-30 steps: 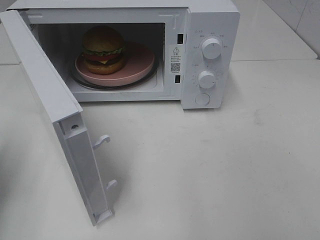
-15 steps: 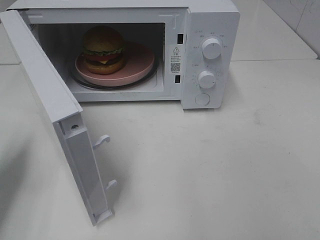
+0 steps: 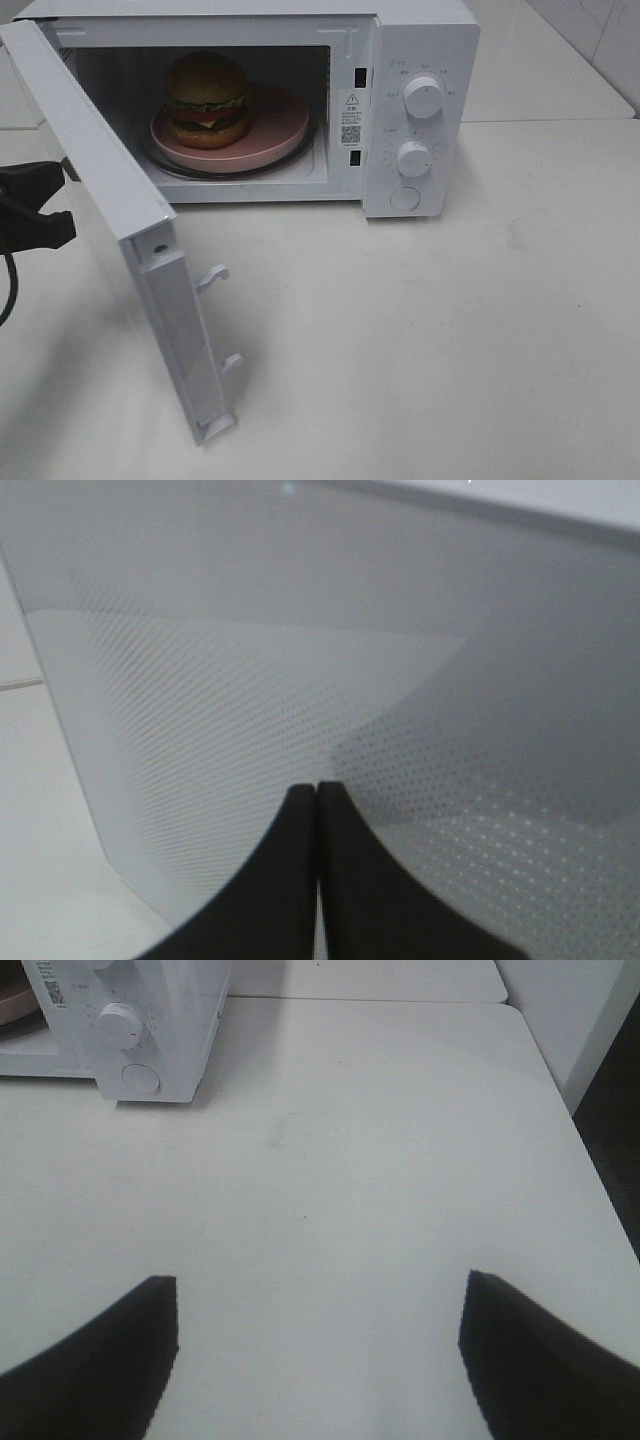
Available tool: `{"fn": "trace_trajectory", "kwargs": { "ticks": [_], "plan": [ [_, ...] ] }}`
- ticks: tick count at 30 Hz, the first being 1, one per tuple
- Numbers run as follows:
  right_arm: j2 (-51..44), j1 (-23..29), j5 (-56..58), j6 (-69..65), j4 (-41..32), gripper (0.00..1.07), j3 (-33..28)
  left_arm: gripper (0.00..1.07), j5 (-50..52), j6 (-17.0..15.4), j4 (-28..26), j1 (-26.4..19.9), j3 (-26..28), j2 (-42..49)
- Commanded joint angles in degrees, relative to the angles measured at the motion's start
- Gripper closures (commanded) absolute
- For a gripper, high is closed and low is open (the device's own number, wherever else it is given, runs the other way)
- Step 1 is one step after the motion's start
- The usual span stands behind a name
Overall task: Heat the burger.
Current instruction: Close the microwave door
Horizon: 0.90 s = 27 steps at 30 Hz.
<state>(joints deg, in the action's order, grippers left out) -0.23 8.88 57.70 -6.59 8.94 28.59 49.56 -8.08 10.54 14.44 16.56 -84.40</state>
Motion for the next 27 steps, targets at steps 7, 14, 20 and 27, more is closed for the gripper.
{"fn": "trace_trajectory", "kwargs": {
  "ticks": [7, 14, 20, 27],
  "plan": [
    [-1.6, -0.2, -0.5, 0.3, 0.1, 0.32, -0.1, 1.07, 2.8, 8.1, -16.2, 13.2, 4.6, -4.8],
    [-1.6, -0.2, -0.5, 0.3, 0.1, 0.32, -0.1, 1.07, 2.2, 15.0, -27.8, 20.9, 12.8, -10.8],
    [-1.6, -0.2, -0.5, 0.3, 0.1, 0.32, -0.1, 1.07, 1.5, 15.9, -32.8, 23.9, 19.0, -15.2],
    [-1.6, -0.2, -0.5, 0.3, 0.1, 0.32, -0.1, 1.07, -0.9, 21.1, -40.6, 27.3, 29.9, -21.7]
  ]
}}
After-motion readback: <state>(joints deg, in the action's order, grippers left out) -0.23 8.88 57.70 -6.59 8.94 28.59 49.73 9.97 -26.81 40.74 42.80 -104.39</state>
